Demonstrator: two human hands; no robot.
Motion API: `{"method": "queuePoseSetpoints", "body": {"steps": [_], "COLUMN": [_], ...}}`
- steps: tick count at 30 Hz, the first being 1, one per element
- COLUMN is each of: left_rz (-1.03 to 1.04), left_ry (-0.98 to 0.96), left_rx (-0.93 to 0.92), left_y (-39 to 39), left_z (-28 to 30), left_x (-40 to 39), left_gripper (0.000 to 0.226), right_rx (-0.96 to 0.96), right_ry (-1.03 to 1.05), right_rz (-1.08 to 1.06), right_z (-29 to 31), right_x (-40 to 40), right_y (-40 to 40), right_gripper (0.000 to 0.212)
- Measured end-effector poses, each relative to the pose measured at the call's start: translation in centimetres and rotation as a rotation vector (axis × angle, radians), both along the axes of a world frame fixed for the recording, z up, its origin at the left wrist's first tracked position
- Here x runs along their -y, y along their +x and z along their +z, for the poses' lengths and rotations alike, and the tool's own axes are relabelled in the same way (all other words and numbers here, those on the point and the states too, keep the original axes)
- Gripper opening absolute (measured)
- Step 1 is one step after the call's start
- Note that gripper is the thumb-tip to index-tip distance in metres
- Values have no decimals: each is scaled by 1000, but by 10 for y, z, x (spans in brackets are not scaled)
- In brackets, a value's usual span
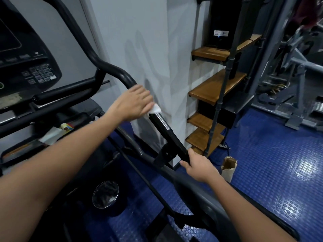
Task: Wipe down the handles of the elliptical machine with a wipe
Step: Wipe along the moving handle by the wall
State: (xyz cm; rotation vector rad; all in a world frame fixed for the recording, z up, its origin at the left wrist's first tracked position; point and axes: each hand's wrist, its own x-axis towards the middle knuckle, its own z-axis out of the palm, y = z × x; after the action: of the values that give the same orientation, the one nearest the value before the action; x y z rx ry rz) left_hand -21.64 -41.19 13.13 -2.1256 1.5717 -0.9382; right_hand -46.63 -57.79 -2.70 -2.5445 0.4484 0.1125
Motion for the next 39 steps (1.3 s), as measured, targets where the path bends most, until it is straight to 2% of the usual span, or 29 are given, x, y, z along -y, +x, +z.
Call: {"method": "queuePoseSetpoints", "body": {"steps": [3,7,12,15,19,21,24,27,30,35,37,39], "left_rz": [146,302,71,25,-4,41,189,422,486,341,221,70], "left_ry": [-55,-111,-30,30,38,-17,-5,115,250,283,220,88], "left_rx": [-15,-85,-199,-147,-57,-55,-67,-64,-55,-65,-117,-149], "left_y": [10,-14,-75,-84,-35,-13,-2,-16,-34,-73,-88,-90], "left_z": [19,5,-66,-93,-53,-15,25,32,19,-29,-51,-75], "left_x": [13,30,35,12,-2,1,17,44,65,72,63,46], "left_gripper": [49,60,53,55,49,43,54,53,48,58,67,61], "right_rx": [-9,-9,-13,-7,-9,-10,-8,-6,-9,-19,-14,-8], "right_ry": [14,20,28,28,46,55,56,56,60,42,32,32], "right_rz": [0,-1,4,3,8,2,-3,-7,-9,2,15,22], "right_z": [0,1,-3,-4,-6,-6,-7,-8,-9,-10,-10,-10], "right_x": [2,2,3,3,4,5,5,6,6,6,6,7], "right_y": [-1,1,1,1,1,0,1,3,3,4,4,4], "right_gripper": [29,31,30,29,29,29,30,29,29,28,29,29]}}
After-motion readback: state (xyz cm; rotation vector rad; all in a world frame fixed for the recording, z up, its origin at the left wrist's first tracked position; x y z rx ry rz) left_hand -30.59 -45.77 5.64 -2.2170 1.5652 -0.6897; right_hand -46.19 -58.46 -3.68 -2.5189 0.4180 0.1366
